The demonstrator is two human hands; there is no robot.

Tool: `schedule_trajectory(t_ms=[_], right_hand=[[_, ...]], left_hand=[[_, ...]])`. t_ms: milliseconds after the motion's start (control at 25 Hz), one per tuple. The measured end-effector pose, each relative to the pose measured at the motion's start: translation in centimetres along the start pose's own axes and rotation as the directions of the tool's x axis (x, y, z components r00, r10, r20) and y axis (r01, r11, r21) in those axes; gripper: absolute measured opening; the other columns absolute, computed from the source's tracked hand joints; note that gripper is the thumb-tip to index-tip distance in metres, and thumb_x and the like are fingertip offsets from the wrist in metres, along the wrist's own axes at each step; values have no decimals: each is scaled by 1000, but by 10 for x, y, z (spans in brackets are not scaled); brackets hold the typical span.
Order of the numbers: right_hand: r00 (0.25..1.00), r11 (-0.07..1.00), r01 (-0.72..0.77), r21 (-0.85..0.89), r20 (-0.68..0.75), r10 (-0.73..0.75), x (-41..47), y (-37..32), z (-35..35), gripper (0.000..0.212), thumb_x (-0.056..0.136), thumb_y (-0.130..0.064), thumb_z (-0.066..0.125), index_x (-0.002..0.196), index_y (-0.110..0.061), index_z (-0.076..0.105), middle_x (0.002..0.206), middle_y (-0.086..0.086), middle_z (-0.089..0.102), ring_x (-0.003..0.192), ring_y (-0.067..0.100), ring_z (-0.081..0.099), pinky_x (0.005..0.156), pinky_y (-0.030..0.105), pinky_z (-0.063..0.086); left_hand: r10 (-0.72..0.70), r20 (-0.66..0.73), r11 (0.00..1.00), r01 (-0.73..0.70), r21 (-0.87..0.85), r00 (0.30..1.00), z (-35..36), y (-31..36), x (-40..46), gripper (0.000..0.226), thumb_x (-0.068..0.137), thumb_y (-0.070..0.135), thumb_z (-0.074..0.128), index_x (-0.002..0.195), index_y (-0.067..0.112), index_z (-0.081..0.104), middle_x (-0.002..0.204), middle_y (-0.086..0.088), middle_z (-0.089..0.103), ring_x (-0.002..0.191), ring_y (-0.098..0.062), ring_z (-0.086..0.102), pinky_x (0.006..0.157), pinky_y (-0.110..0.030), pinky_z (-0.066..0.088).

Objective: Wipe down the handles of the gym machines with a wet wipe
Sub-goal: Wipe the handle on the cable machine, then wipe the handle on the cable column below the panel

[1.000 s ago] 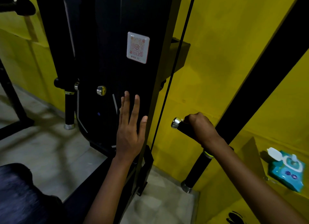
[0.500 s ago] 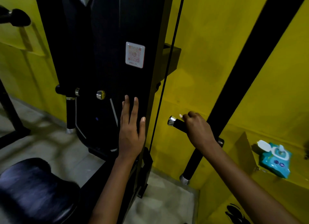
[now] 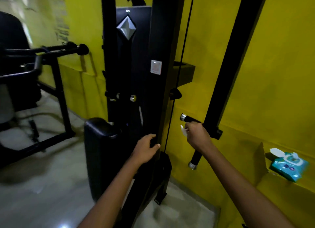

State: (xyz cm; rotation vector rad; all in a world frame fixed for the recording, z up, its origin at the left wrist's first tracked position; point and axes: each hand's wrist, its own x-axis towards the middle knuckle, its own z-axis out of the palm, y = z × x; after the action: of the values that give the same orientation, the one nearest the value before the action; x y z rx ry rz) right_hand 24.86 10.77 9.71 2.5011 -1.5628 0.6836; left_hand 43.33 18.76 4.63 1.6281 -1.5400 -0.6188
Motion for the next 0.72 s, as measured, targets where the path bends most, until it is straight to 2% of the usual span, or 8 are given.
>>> schedule_trajectory(t_ms=[160,240,320,400,520,640,720], right_hand=[[998,999,44,6,50,-44,-57,-17,-11,19,88,0,48,71,-8,45,77,10,44,67,28,43,47,30,24],[993,998,62,32,95,-64,-81,-35,-22,20,87,2,48,72,-10,43,78,9,43,68,26,41,48,30,22],[990,994,90,64,102,-96,-98,-64,-30,19,87,4,49,76,-11,46,78,5,42,69,26,43,46,28,20],[986,985,141,101,78,-149,-109,-103,-33,25,87,5,48,70,-13,42,73,0,38,63,21,40,46,27,19],[963,944,238,227,74,-260,-124,-172,-27,28,87,3,49,68,-16,38,71,0,38,63,23,42,51,28,29],[930,879,305,367,83,-358,-138,-259,-19,23,89,-13,52,67,-17,45,75,8,51,74,34,59,58,31,40],[902,825,361,434,64,-428,-150,-320,-8,24,93,-22,51,71,-13,57,79,18,62,81,35,63,63,33,46]], left_hand=[[-42,28,999,42,-15,999,-3,9,-85,52,93,27,57,141,15,40,144,-4,43,133,-17,40,102,-22,32],[-72,20,997,72,6,997,-14,7,-126,54,92,27,59,141,16,40,144,-3,43,132,-15,40,100,-20,32],[-85,-41,995,87,54,996,-32,1,-160,54,92,26,59,141,15,40,144,-3,45,132,-15,41,97,-17,31],[-128,-124,989,135,53,984,-61,-10,-193,56,92,26,59,143,16,37,144,-3,44,133,-16,41,98,-18,31],[-174,-249,982,187,30,953,-116,-32,-243,55,92,24,58,143,16,36,143,-3,45,133,-18,41,99,-22,32],[-261,-378,956,293,27,888,-179,-70,-302,54,93,28,57,142,14,39,145,-3,44,133,-19,40,105,-29,34],[-315,-435,935,356,13,844,-220,-98,-346,53,92,30,58,140,15,40,143,-2,45,132,-18,42,106,-32,35]])
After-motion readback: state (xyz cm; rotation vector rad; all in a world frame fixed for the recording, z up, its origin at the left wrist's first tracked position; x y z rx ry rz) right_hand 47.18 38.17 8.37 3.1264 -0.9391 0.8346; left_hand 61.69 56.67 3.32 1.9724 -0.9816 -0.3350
